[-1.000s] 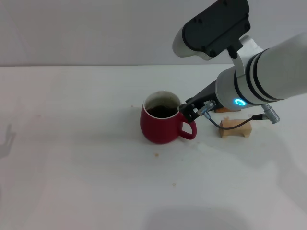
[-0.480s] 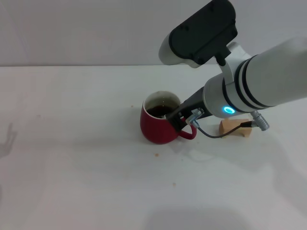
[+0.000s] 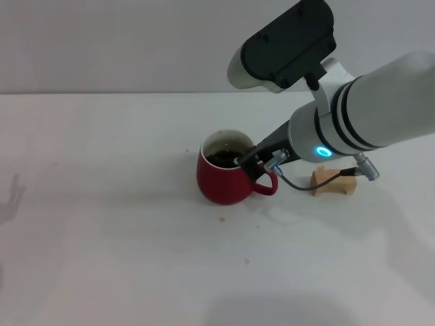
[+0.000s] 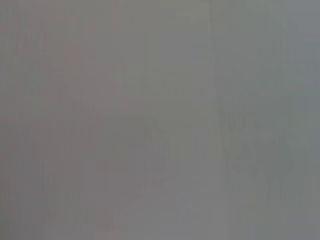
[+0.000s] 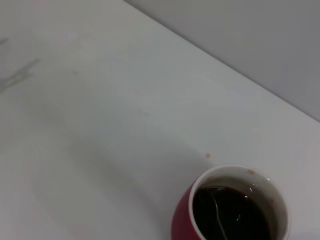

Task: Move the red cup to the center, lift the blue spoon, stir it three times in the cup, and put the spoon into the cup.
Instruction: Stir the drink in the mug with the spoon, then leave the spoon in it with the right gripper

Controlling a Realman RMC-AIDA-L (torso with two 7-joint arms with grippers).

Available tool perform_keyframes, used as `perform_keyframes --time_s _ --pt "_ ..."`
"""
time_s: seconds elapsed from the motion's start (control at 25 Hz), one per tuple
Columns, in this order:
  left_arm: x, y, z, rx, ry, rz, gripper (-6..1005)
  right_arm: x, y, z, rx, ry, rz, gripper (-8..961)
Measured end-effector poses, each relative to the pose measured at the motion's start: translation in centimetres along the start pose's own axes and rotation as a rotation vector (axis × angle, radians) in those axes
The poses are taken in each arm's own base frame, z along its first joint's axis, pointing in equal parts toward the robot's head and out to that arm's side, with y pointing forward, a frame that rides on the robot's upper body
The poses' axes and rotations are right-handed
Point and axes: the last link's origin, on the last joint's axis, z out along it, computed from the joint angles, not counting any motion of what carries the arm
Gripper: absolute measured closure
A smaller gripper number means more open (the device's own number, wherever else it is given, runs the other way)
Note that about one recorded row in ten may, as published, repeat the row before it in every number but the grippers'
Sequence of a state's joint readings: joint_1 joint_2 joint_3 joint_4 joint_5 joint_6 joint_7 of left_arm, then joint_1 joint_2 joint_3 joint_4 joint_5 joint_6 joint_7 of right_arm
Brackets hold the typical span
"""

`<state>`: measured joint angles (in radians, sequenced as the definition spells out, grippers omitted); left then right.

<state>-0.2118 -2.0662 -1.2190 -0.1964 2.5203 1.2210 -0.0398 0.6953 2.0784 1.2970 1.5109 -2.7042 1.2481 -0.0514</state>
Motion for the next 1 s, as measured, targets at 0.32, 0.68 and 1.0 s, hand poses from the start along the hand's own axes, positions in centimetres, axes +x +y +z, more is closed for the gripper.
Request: perform_keyframes --time_s 0.32,0.68,1.0 --pt "0.0 0.0 0.0 -0.003 0.000 0.001 153 0.1 -1.3 0.4 0.039 0.009 0.014 828" --pt "0.1 0.4 0.4 -0.011 0.001 -0.001 152 0.5 -1.3 0.1 0.034 0.030 0.013 827" --pt "0.2 0.5 0.6 -0.014 0.003 -0.002 153 0.4 -0.1 -0.2 -0.005 0.021 0.000 827"
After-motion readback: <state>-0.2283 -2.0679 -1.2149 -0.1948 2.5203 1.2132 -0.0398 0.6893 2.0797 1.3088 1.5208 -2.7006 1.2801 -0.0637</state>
